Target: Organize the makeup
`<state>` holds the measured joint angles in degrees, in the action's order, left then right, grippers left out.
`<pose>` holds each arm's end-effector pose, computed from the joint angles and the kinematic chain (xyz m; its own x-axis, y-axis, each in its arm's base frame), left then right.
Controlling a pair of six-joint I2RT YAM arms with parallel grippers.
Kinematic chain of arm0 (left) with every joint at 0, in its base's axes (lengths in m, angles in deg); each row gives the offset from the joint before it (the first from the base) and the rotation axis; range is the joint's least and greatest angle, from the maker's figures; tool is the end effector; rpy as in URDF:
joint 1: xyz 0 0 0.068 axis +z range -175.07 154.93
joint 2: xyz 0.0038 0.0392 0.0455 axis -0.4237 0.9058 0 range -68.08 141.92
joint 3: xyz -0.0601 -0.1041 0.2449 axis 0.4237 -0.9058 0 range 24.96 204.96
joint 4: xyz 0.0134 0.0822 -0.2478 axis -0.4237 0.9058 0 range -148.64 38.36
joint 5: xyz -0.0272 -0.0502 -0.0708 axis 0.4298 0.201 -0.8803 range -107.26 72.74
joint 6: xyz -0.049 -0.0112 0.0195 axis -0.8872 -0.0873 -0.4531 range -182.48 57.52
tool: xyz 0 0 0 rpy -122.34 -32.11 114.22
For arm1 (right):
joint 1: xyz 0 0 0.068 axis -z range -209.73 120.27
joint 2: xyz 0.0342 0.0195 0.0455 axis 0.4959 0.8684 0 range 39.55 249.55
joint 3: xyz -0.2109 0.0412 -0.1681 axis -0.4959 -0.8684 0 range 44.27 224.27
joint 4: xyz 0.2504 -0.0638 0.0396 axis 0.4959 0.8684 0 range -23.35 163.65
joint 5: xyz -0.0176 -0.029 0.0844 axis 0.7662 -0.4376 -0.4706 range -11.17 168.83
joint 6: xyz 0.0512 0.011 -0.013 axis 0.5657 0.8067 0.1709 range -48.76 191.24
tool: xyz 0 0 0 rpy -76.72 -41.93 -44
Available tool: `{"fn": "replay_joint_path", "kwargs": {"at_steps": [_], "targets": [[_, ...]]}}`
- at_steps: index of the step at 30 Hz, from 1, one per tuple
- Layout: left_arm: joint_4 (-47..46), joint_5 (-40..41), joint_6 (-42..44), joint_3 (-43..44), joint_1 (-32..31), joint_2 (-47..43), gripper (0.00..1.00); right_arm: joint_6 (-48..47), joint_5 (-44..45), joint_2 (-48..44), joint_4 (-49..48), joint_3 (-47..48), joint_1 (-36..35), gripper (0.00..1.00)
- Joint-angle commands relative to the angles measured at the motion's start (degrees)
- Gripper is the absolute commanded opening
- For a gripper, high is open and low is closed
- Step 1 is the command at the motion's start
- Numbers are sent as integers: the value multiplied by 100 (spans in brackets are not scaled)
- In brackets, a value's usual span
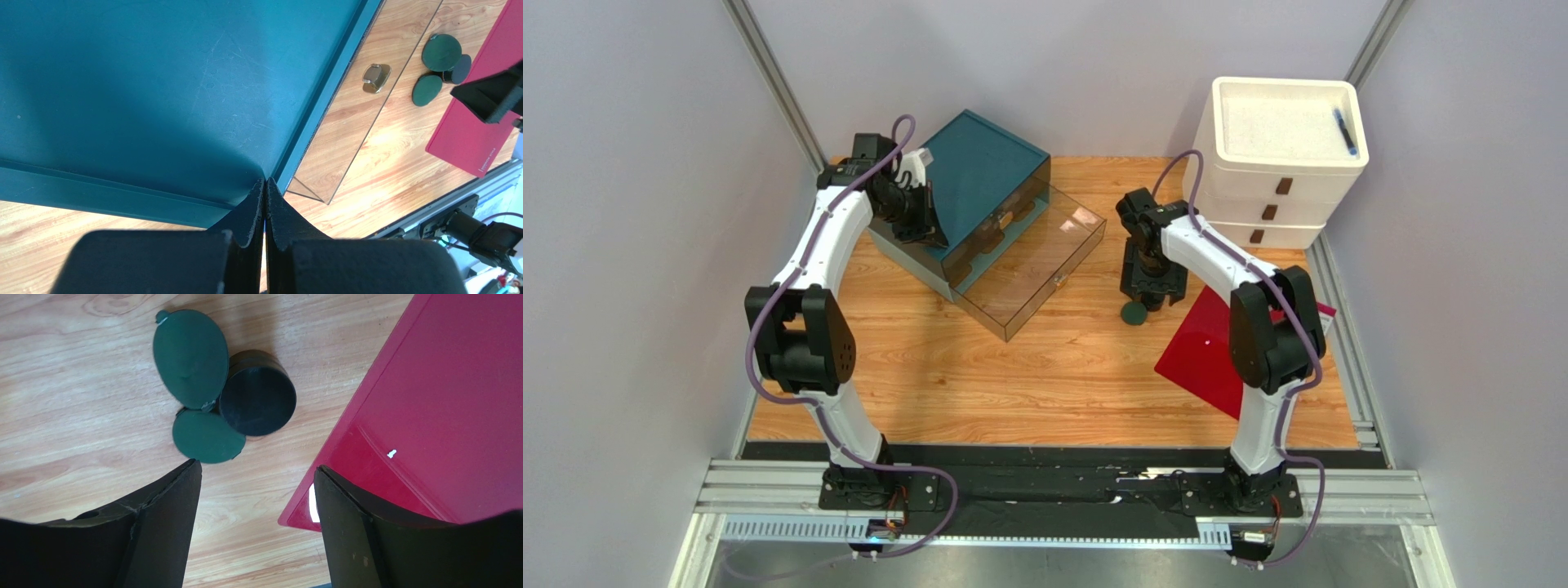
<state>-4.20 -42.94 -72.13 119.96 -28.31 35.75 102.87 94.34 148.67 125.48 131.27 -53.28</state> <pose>0.3807 -0.0371 0.2968 -0.9202 -0.0991 -0.3787 0.0927 0.8847 -0.4568 0.3458 0.1403 0.2192 -0.9525 0.1361 -0.2724 0.1798 0.9733 -0.1424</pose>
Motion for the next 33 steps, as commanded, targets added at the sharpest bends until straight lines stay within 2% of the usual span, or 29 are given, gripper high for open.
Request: {"fn": "replay_joint_path", "kwargs": {"at_steps": [1, 10, 17, 18, 19, 20, 21, 24, 33], "targets": [[1192, 871, 385, -579, -71, 709, 0, -167, 120, 285, -389, -43, 193, 71], [1201, 906, 394, -597, -71, 700, 0, -325, -83, 742, -899, -174, 474, 68], [1210, 924, 385, -614, -71, 709, 0, -369, -215, 725, -1224, -263, 588, 59], [1210, 924, 394, -623, -71, 709, 0, -378, -224, 716, -1251, -263, 606, 56], [1210, 924, 385, -623, -71, 717, 0, -412, -250, 707, -1286, -280, 632, 31], [1210, 924, 394, -623, -71, 709, 0, -404, -267, 698, -1304, -289, 650, 16], [1210, 924, 394, -632, -71, 717, 0, -404, -259, 690, -1312, -306, 667, 8], [1210, 941, 394, -641, -71, 726, 0, -404, -268, 689, -1286, -315, 712, 0], [1201, 959, 402, -632, -71, 735, 0, -536, -478, 40, -1181, -175, 703, 0]]}}
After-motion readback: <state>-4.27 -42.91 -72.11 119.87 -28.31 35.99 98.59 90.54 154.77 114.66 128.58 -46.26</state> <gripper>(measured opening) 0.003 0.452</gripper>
